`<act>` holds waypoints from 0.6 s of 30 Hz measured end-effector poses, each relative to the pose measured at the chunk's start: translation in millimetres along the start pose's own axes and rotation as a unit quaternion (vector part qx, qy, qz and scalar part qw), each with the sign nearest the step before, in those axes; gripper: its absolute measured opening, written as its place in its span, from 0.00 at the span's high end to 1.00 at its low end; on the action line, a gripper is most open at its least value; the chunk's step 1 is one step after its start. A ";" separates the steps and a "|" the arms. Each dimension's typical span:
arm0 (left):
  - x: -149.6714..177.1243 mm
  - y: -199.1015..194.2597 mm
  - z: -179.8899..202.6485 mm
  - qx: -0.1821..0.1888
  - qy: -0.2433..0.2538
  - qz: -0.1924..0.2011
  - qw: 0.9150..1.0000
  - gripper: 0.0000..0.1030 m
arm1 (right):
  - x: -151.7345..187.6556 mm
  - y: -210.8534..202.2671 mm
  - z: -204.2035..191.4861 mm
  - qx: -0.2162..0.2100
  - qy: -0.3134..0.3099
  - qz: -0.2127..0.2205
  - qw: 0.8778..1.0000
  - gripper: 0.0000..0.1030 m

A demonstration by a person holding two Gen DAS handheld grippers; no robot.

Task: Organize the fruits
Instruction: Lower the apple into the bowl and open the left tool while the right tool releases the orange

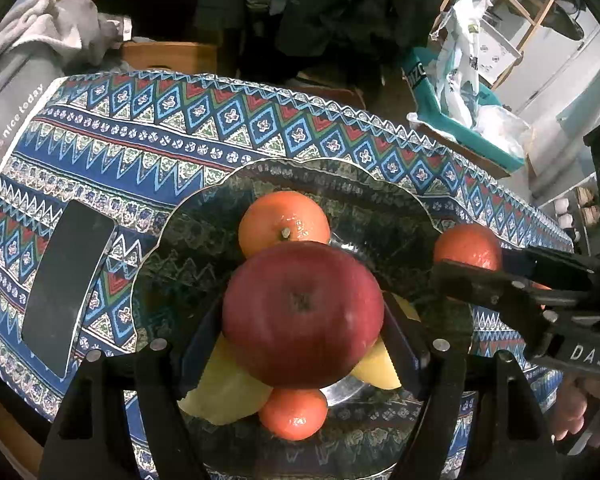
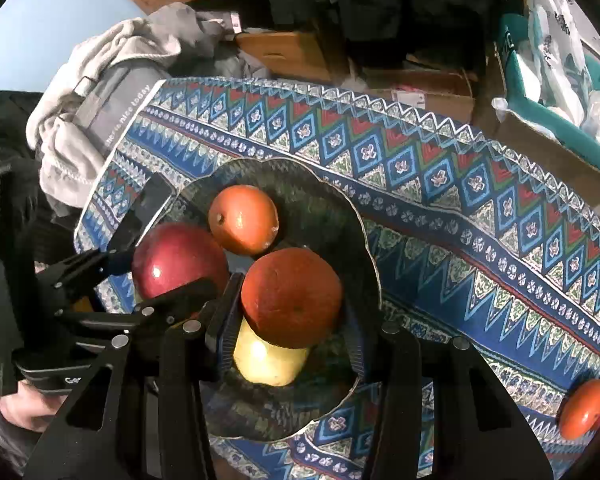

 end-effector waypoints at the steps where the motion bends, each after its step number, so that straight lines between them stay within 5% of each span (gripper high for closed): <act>1: 0.2 0.7 1.1 -0.003 0.002 -0.001 1.000 0.24 | 0.3 0.8 0.1 -0.001 0.001 -0.001 1.000 0.56; 18: -0.8 -24.3 5.2 -0.010 0.011 0.026 1.000 0.25 | -1.4 -6.6 4.3 -0.006 0.013 0.011 1.000 0.52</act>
Point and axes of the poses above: each gripper's, at about its wrist camera, not at the fingertips, and y roughly the way its jaws point, z to its right, x to its underside, the point moved 1 cm from there along y, roughly the way its jaws point, and after that the axes turned 1 degree about -x, right-handed, at the moved point
